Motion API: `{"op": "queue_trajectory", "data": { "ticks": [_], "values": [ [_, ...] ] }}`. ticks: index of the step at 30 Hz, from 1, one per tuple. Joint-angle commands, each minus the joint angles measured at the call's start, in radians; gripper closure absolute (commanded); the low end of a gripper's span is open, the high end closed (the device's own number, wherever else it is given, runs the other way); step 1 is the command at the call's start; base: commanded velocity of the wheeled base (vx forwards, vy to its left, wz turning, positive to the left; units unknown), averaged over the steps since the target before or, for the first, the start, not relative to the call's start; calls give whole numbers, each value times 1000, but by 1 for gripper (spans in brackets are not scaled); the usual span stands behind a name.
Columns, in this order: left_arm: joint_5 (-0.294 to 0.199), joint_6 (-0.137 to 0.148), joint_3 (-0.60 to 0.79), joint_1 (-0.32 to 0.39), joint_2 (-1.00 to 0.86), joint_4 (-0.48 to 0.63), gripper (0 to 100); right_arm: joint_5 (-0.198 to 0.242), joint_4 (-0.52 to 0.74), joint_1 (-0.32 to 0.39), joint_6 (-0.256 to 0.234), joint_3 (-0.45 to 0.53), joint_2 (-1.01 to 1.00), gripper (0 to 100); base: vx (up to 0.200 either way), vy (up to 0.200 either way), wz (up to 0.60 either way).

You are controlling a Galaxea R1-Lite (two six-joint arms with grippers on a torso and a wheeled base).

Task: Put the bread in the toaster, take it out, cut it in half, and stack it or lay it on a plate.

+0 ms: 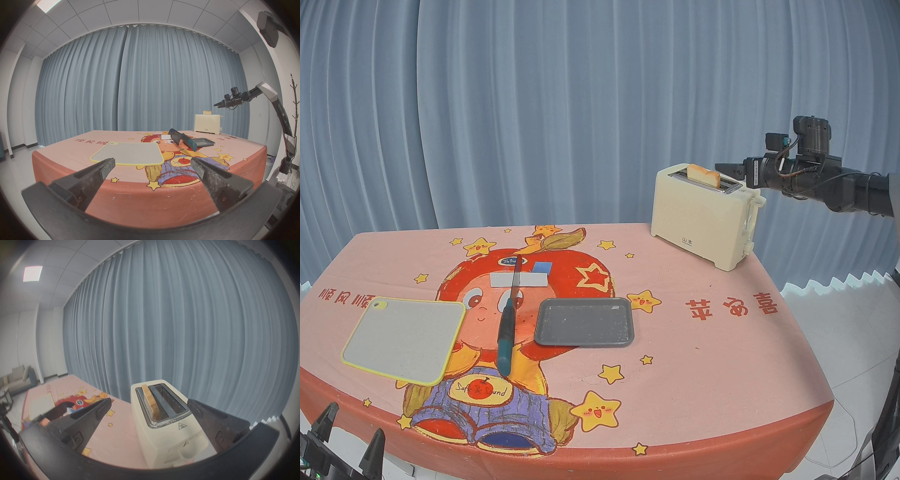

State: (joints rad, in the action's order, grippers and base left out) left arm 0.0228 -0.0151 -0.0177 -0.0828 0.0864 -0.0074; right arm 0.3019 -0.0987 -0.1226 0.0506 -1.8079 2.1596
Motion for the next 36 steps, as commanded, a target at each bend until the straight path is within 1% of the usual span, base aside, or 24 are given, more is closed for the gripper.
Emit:
{"op": "queue_trajectory", "data": {
  "ticks": [1, 2, 4, 8, 9, 10, 15, 21, 30, 34, 36],
  "values": [
    [0, 0, 18, 0, 1, 0, 0, -21, 5, -12, 48, -47, 92, 0, 0, 0, 0],
    [0, 0, 18, 0, 1, 0, 0, -32, 5, -14, 58, -51, 102, 0, 0, 0, 0],
    [0, 0, 18, 0, 1, 0, 0, -38, 7, -22, 61, -65, 114, 0, 0, 0, 0],
    [0, 0, 18, 0, 1, 0, 0, -46, 11, -28, 60, -154, 181, 0, 0, 0, 0],
    [0, 0, 18, 0, 1, 0, 0, -47, 11, -28, 60, -162, 184, 0, 0, 0, 0],
    [0, 0, 18, 0, 1, 0, 0, -56, 22, -31, 60, -192, 204, 0, 0, 0, 0],
    [0, 0, 18, 0, 1, 0, 0, -60, 34, -32, 61, -192, 227, 0, 0, 0, 0],
    [0, 0, 18, 0, 1, 0, 0, -67, 2, -31, 58, -192, 238, 0, 0, 0, 0],
    [0, 0, 18, 0, 1, 0, 0, -67, -49, -25, 54, -192, 233, 0, 0, 0, 0],
    [0, 0, 18, 0, 1, 0, 0, -93, -87, -25, 54, -192, 238, 0, 0, 0, 0],
    [0, 0, 18, 0, 1, 0, 0, -95, -87, -25, 54, -192, 238, 0, 0, 0, 0]
  ]
}}
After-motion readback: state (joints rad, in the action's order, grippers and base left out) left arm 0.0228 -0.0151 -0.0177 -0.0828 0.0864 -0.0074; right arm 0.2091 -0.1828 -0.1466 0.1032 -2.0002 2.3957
